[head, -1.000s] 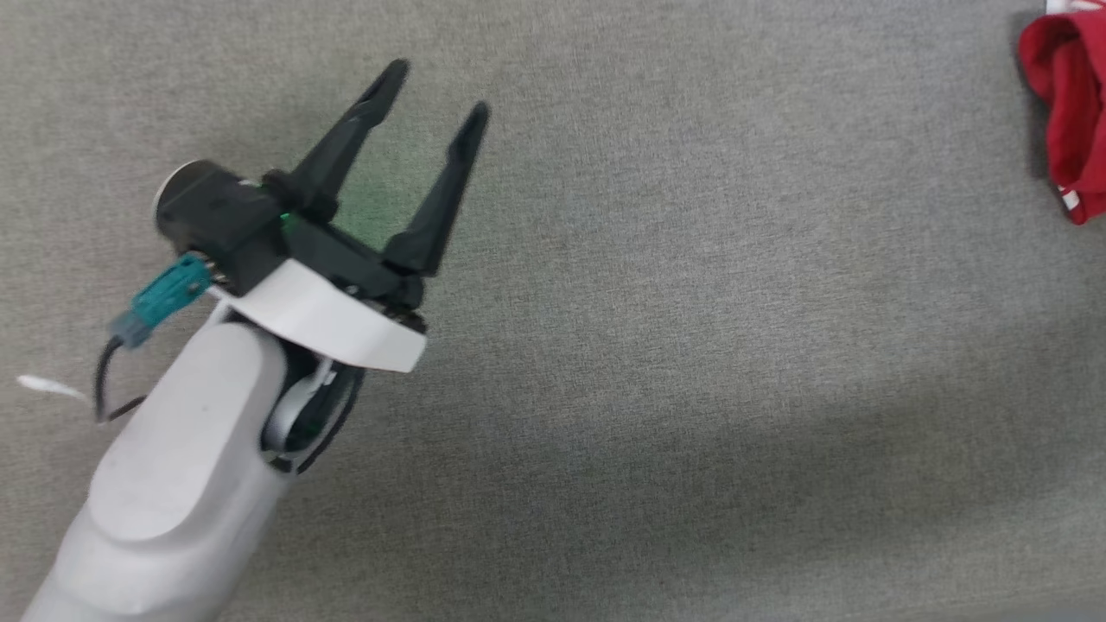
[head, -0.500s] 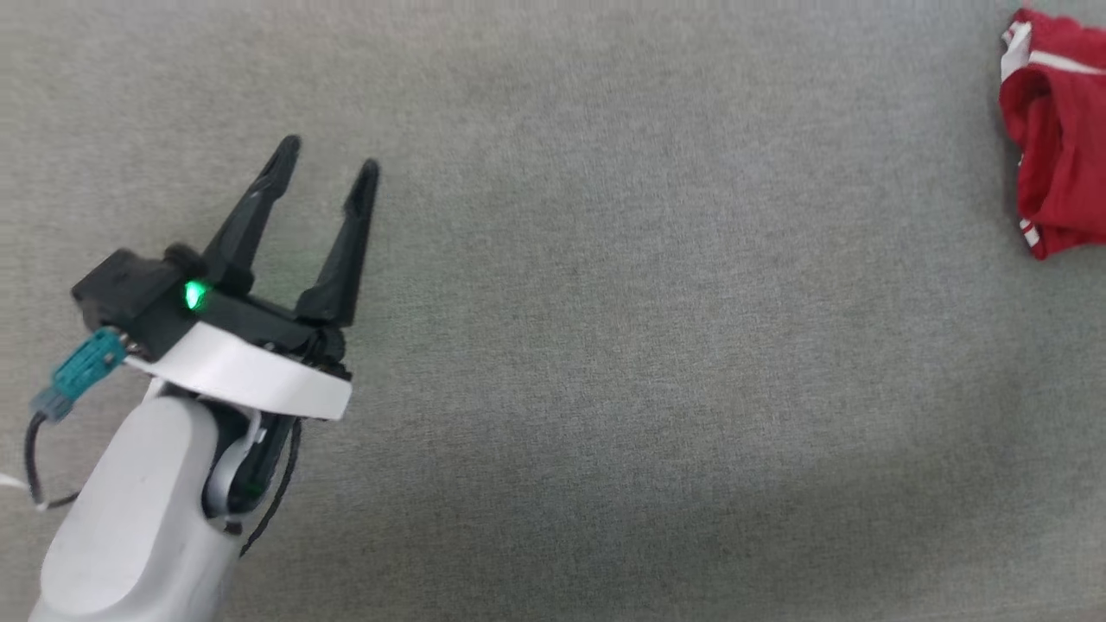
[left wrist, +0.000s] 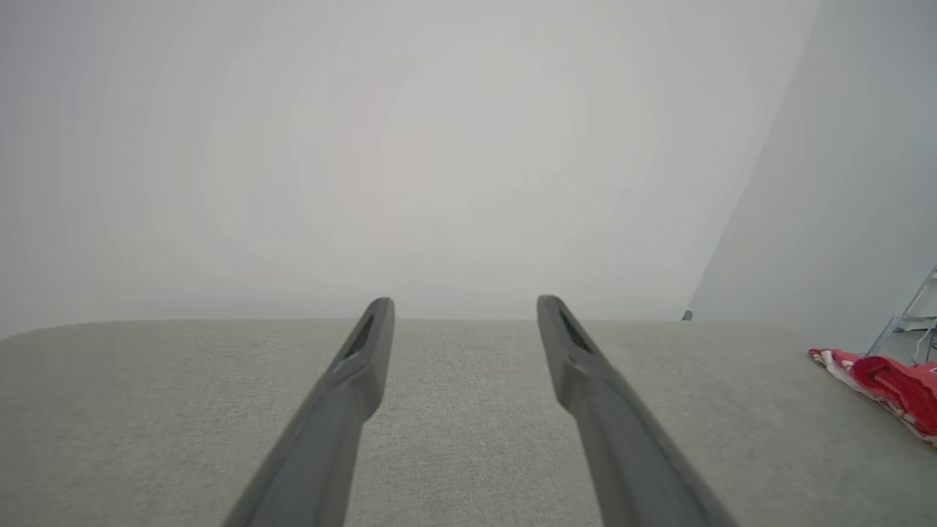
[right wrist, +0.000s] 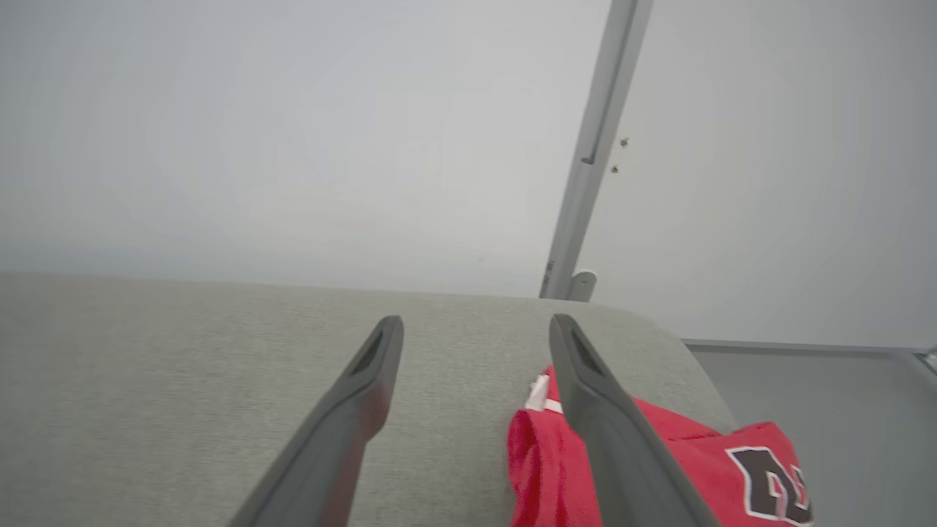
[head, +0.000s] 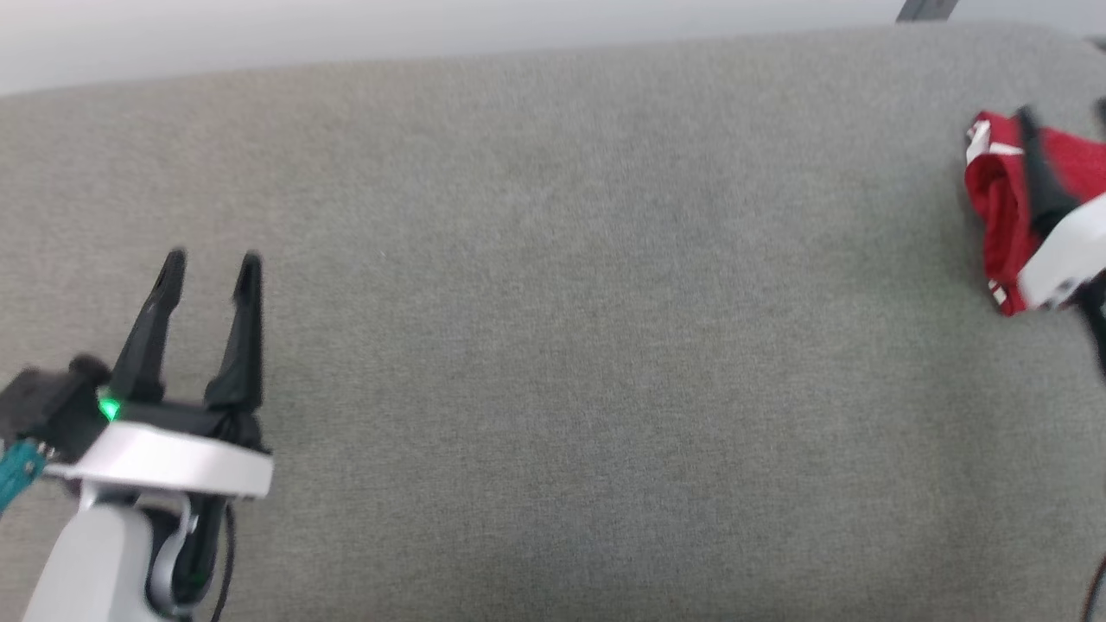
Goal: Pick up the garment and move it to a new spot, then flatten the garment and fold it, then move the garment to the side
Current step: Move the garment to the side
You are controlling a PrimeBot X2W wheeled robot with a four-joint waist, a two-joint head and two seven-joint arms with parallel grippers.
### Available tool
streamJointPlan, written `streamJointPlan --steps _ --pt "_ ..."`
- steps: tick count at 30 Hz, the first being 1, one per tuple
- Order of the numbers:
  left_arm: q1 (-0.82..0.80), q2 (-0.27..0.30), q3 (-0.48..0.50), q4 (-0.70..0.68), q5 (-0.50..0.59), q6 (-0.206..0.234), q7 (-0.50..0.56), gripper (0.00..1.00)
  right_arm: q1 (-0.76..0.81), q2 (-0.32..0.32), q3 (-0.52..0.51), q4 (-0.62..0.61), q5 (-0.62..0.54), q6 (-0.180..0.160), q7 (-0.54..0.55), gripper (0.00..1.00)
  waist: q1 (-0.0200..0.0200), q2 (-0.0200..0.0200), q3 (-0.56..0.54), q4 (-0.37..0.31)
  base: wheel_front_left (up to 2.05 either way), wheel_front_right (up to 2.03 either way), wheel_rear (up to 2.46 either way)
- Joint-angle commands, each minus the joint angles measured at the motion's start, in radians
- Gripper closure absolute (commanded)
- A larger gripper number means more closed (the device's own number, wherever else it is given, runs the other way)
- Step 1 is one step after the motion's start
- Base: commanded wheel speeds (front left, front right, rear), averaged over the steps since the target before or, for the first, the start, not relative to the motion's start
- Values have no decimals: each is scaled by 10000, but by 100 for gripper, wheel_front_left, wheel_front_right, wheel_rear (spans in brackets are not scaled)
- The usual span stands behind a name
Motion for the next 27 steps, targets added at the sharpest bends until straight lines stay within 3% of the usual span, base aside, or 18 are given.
streamJointPlan --steps 1,14,27 --pt "424 -81 328 -33 177 46 -46 0 446 125 30 -231 183 -14 -284 0 0 0 -348 81 0 0 0" --pt "2531 -693 1950 -311 831 -74 -46 0 3250 660 165 -1585 694 -12 -1805 0 0 0 -1439 401 0 0 0" --pt "3972 -820 2232 -533 398 -84 -46 0 5320 916 -279 -1907 1145 -8 -2706 0 0 0 -2236 719 0 0 0"
